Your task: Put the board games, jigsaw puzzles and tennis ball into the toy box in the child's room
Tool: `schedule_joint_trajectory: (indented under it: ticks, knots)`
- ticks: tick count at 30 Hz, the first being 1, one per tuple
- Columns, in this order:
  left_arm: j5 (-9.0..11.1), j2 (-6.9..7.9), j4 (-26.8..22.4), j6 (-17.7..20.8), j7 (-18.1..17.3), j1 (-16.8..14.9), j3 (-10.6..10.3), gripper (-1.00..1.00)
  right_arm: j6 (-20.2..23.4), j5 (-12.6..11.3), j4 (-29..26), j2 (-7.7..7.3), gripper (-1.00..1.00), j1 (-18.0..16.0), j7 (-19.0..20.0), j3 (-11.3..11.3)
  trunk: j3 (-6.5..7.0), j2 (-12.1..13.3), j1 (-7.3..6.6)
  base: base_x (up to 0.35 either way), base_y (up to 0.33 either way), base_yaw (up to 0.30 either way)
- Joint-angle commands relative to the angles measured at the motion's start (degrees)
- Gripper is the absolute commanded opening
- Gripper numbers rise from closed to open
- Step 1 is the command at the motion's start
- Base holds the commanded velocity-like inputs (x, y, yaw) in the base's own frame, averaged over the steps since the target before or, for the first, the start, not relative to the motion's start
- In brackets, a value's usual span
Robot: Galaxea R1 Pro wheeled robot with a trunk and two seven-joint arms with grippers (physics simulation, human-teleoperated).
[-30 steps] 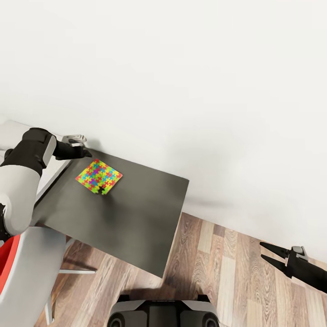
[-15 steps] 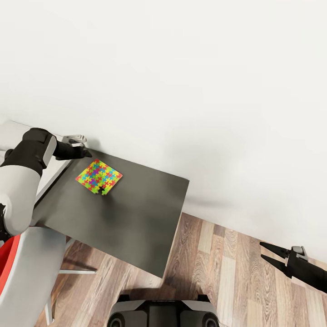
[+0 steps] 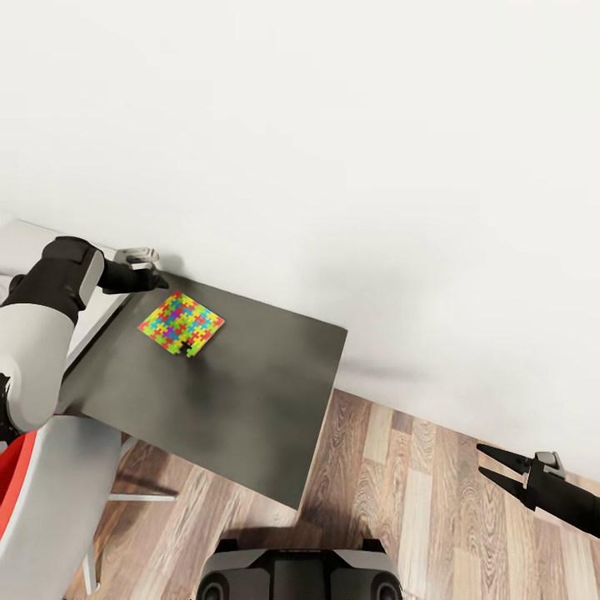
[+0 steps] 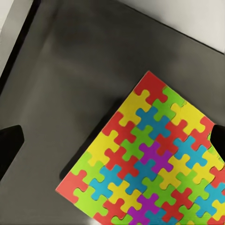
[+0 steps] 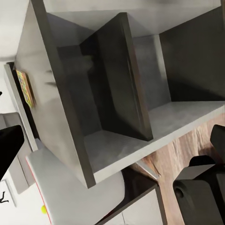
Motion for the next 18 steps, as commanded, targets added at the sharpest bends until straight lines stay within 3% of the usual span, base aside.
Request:
schedule_joint_trajectory:
  ticks: [1,18]
  knots:
    - [-0.6,-0.03,0.0,0.1,-0.5,0.0,0.3,1.0,0.2,0.1,0.0,-0.01,1.0,0.0,0.2,0.0,-0.14,-0.1,0.03,0.0,0.0,0.0]
    - [-0.6,0.0,0.1,-0.3,-0.6,0.0,0.3,1.0,0.2,0.1,0.0,-0.01,1.0,0.0,0.2,0.0,-1.6,-0.1,0.03,0.0,0.0,0.0]
